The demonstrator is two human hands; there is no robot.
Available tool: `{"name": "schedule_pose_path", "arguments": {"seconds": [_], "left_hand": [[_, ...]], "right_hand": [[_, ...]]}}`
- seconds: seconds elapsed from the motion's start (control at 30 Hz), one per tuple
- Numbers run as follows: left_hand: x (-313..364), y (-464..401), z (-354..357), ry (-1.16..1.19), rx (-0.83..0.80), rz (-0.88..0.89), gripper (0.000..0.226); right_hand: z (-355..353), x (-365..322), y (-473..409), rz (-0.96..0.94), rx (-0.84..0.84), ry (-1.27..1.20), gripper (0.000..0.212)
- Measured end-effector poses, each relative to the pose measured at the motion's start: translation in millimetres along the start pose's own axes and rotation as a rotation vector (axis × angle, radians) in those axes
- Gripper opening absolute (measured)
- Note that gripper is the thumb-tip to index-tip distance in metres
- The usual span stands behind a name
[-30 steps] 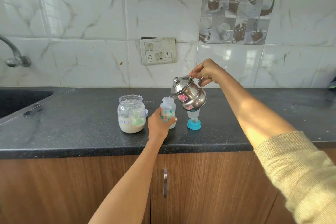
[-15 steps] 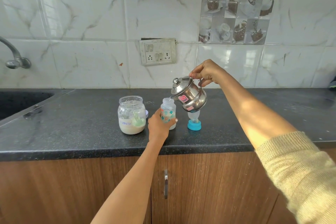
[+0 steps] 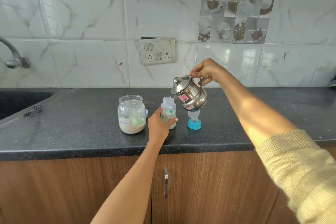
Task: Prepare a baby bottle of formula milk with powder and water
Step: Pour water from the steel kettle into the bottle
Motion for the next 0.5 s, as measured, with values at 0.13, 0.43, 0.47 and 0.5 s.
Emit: {"name": "schedule_pose_path", "arguments": {"seconds": [0.13,0.43,0.47,0.5], "left_hand": [[-0.3,-0.1,0.1,0.004,-0.003,-0.003,0.058],[-1.1,-1.1,0.8,-0.006,-0.002,-0.006,0.06],[-1.3,-1.1,0.9,-0.008,-0.001,-0.008,0.061],[-1.5,-1.2,0.9,-0.011,-0.001,-0.013,0.062]], "right_hand": [[-0.1,-1.6,-0.4,-0.007,0.001,0.007,0.029],[0.4,-2.1,-0.6,-0.005,0.001,0.01,0.028],[0.4,-2.1,-0.7,-0.003,0.002,0.008,0.028],[0.5,-2.2,-0.8,-0.002,0.001,0.007,0.028]]}}
Point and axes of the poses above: each hand's wrist, its own y-axis away from the middle knuckle, its own z-axis out of the palm, x = y × z, the point moved 5 cm from there along -y, towards the middle knuckle, and after that the axes turned 8 degrees about -y, right-handed, at the moved point
